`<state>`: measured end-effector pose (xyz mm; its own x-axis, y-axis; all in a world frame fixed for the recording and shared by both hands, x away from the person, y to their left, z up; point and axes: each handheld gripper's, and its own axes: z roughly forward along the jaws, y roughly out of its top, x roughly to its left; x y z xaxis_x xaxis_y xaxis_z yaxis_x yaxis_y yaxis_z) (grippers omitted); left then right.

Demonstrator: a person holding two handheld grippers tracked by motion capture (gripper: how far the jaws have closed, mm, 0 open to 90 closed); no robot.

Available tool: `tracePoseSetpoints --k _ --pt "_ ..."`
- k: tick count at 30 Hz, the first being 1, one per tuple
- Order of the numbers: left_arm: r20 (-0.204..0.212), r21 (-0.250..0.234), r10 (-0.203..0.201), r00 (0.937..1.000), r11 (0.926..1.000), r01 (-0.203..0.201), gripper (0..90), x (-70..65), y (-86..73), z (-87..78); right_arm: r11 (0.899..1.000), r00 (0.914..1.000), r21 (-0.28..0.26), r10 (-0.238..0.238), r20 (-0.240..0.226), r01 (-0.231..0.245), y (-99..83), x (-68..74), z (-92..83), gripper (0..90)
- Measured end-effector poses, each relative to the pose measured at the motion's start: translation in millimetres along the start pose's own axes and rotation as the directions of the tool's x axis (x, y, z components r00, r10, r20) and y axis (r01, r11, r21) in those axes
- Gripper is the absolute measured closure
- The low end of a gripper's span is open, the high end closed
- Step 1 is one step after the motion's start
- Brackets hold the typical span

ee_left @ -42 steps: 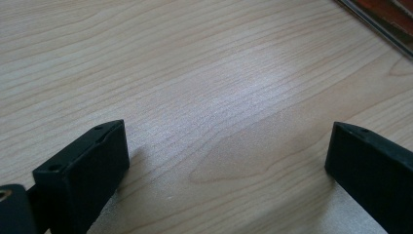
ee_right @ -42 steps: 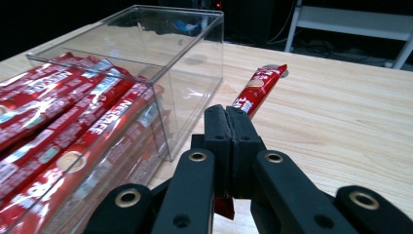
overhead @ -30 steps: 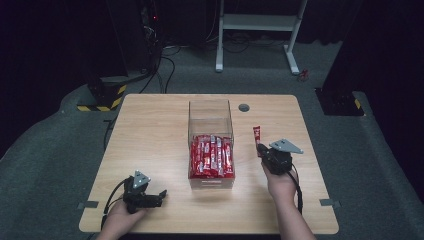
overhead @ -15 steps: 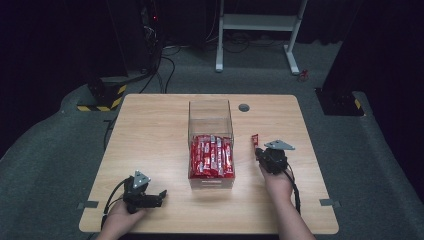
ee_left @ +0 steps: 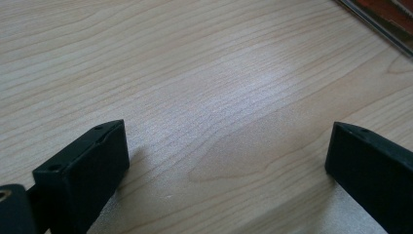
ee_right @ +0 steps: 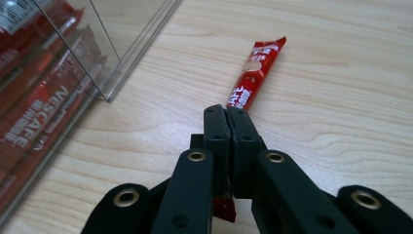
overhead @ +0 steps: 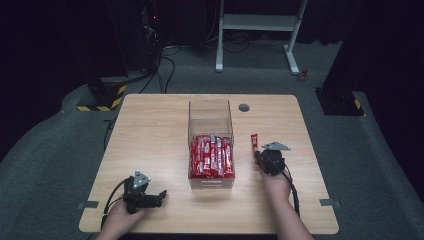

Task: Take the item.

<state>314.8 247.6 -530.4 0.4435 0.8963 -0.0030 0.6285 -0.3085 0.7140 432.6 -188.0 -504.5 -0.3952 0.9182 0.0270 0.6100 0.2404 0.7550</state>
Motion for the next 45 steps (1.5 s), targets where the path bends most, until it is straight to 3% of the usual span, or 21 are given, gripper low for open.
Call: tracePoseSetpoints --k 6,11,17,24,37,45 --pt "0.000 0.000 0.000 1.0000 1.0000 0.000 2.5 0.0 0.0 0.0 1.000 0.9999 0.011 0.013 0.000 -0.013 -4.5 -1.5 4.0 87.2" --pt "0.000 0.000 0.001 1.0000 1.0000 -0.001 2.4 0.0 0.0 0.0 1.000 0.9998 0.000 0.014 -0.017 -0.014 -2.6 -1.9 1.1 76.5" --pt "0.000 0.000 0.000 1.0000 1.0000 0.000 2.5 0.0 -0.1 0.0 0.999 0.9999 -0.034 0.011 -0.008 -0.011 1.8 2.5 -8.3 61.3" --pt "0.000 0.000 0.001 1.0000 1.0000 -0.001 2.4 0.0 0.0 0.0 0.998 0.9998 -0.062 0.006 -0.017 -0.007 3.4 6.2 -18.6 49.8" --pt "0.000 0.000 0.000 1.0000 1.0000 0.000 2.4 0.0 0.0 0.0 0.994 0.9996 -0.109 -0.006 -0.028 0.003 0.2 14.4 -40.4 34.9" --pt "0.000 -0.002 -0.001 1.0000 1.0000 0.001 2.5 -0.2 -0.1 0.1 0.991 0.9993 -0.136 -0.015 -0.034 0.010 -8.5 26.9 -57.8 28.1"
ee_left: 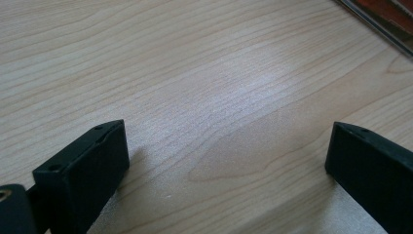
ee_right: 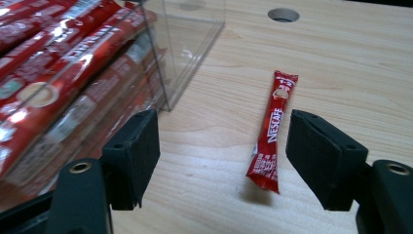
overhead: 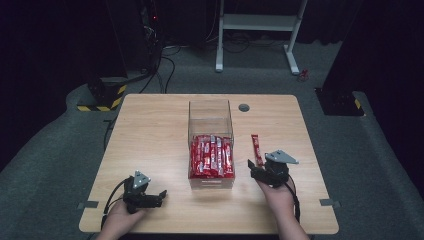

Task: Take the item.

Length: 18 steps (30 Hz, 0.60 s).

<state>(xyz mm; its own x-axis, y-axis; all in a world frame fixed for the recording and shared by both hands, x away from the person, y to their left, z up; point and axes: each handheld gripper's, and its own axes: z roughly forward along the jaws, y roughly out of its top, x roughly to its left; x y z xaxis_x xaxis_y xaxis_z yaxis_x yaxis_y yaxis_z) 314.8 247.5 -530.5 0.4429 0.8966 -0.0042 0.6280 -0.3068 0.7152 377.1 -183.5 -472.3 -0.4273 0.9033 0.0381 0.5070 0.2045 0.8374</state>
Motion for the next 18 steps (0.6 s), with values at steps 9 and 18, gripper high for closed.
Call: tracePoseSetpoints --k 9,18 --pt "0.000 0.000 0.000 1.0000 1.0000 0.000 2.4 0.0 0.0 0.0 0.999 0.9996 -0.023 -0.028 -0.006 0.028 -11.7 17.3 -15.4 25.4" --pt "0.000 0.000 0.000 1.0000 1.0000 0.000 2.4 0.0 0.0 0.0 0.997 0.9985 0.057 -0.054 -0.003 0.054 -39.1 33.2 -15.7 22.7"
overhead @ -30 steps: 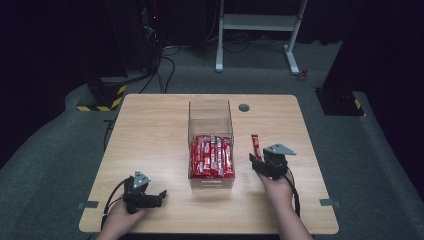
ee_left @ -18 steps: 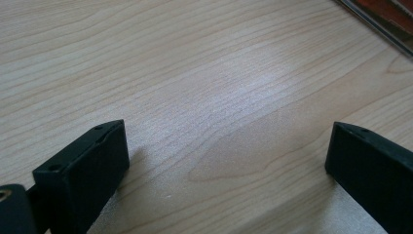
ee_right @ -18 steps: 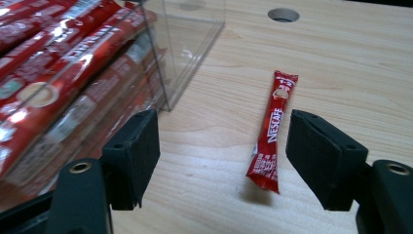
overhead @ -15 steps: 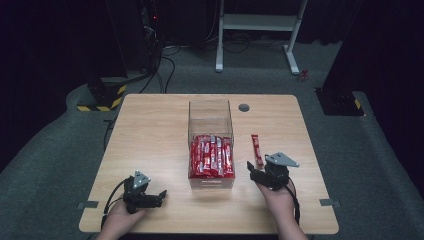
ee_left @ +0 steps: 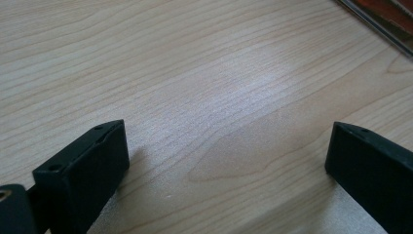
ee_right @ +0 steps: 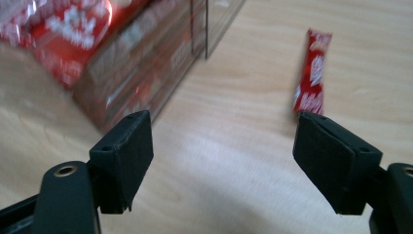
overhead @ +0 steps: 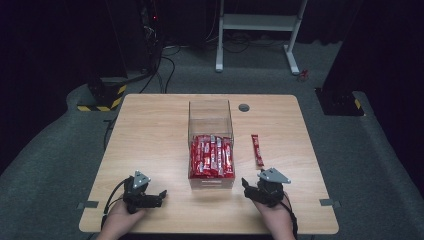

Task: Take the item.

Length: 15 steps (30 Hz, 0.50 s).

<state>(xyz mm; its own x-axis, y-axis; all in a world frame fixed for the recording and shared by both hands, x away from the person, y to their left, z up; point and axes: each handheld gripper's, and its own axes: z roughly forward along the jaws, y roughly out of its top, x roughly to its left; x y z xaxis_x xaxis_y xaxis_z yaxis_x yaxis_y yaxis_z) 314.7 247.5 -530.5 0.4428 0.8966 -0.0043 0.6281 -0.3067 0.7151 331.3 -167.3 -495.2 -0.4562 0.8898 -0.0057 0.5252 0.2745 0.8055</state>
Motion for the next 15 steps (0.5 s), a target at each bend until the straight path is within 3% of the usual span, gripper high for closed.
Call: tracePoseSetpoints --k 3,9,11,15 --pt "0.000 0.000 0.000 1.0000 1.0000 0.000 2.4 0.0 0.0 0.0 0.999 1.0000 0.032 0.001 0.003 -0.001 -10.4 2.1 3.9 22.1" --pt "0.000 0.001 0.000 1.0000 1.0000 0.000 2.5 -0.1 0.0 0.0 0.993 0.9988 0.106 -0.047 0.013 0.046 -21.5 5.0 12.3 20.8" --pt "0.000 0.000 0.000 1.0000 1.0000 0.000 2.5 -0.1 0.0 0.0 0.989 0.9991 0.138 -0.043 0.001 0.042 -23.5 4.3 17.4 18.7" --pt "-0.001 0.001 0.001 1.0000 1.0000 -0.001 2.5 -0.1 -0.1 0.0 0.989 0.9996 0.148 -0.022 -0.016 0.024 -22.3 2.0 19.5 17.9"
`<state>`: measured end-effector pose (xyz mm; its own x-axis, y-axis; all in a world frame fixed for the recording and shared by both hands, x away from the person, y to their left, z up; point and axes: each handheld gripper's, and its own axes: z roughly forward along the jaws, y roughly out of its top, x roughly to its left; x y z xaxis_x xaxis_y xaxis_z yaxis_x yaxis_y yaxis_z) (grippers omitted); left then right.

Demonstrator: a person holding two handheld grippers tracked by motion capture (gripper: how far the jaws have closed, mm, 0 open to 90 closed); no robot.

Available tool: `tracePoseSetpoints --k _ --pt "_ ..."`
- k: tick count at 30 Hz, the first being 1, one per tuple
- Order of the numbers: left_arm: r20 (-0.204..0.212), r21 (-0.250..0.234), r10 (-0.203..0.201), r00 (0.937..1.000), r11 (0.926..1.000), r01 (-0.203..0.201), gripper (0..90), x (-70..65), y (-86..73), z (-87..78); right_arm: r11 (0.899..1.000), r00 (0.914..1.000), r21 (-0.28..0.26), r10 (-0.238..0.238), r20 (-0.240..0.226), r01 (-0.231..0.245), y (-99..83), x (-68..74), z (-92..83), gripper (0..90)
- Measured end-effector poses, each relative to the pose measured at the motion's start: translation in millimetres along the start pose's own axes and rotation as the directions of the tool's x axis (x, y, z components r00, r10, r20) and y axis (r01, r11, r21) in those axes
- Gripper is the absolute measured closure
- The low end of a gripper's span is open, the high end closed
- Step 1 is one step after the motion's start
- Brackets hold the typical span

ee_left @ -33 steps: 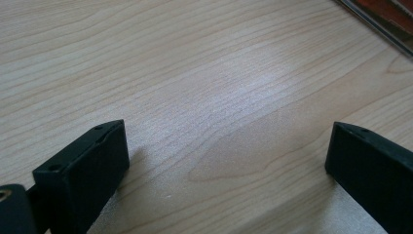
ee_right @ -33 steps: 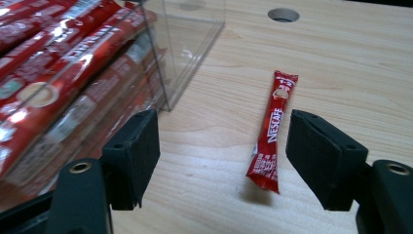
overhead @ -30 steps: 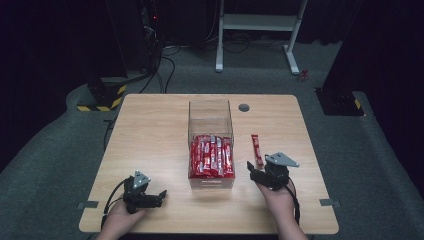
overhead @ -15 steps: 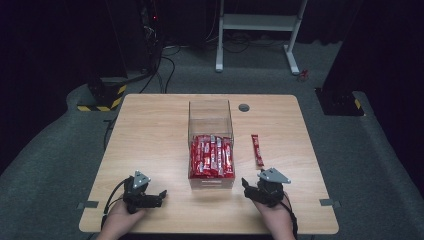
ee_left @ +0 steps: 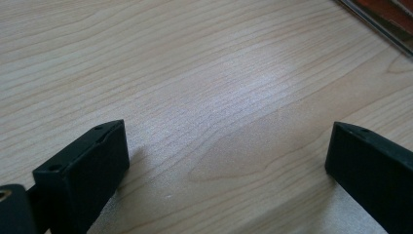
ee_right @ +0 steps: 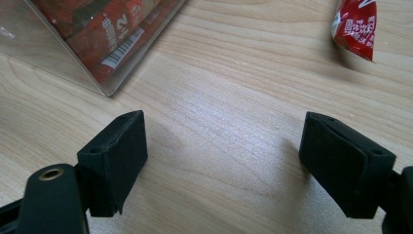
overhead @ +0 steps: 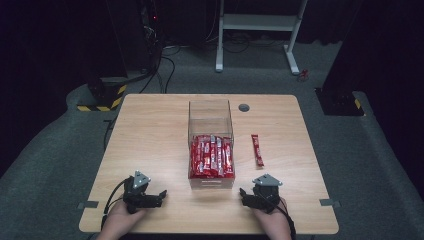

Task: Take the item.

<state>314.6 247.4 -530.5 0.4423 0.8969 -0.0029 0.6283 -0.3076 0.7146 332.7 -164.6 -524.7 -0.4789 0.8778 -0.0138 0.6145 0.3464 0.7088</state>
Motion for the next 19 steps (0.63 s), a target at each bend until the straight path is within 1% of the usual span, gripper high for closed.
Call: tracePoseSetpoints --k 5,8,11,15,17,19 --pt "-0.001 -0.001 0.002 1.0000 1.0000 -0.002 2.5 0.2 0.1 0.0 1.000 1.0000 0.004 -0.007 -0.006 0.007 0.2 0.8 0.4 16.2" --pt "-0.002 -0.002 0.002 1.0000 1.0000 -0.002 2.7 0.2 0.0 0.0 1.000 1.0000 0.003 -0.002 -0.002 0.002 0.0 1.5 0.3 15.8" --pt "-0.004 -0.001 0.001 1.0000 1.0000 -0.001 3.0 0.2 0.1 -0.1 1.000 1.0000 0.006 0.003 -0.007 -0.003 0.3 1.9 0.8 13.7" --pt "-0.005 -0.004 -0.002 1.0000 1.0000 0.002 3.1 -0.1 0.1 0.1 1.000 1.0000 0.007 0.006 0.000 -0.006 2.8 2.3 3.4 13.0" --pt "-0.005 -0.003 -0.003 1.0000 1.0000 0.003 3.1 -0.1 0.1 0.0 1.000 0.9998 0.011 0.019 0.008 -0.019 5.0 3.3 5.4 13.0" --pt "-0.005 -0.003 -0.003 1.0000 1.0000 0.003 3.1 0.0 0.1 0.1 1.000 0.9999 0.010 0.014 0.009 -0.014 6.5 4.0 6.9 13.2"
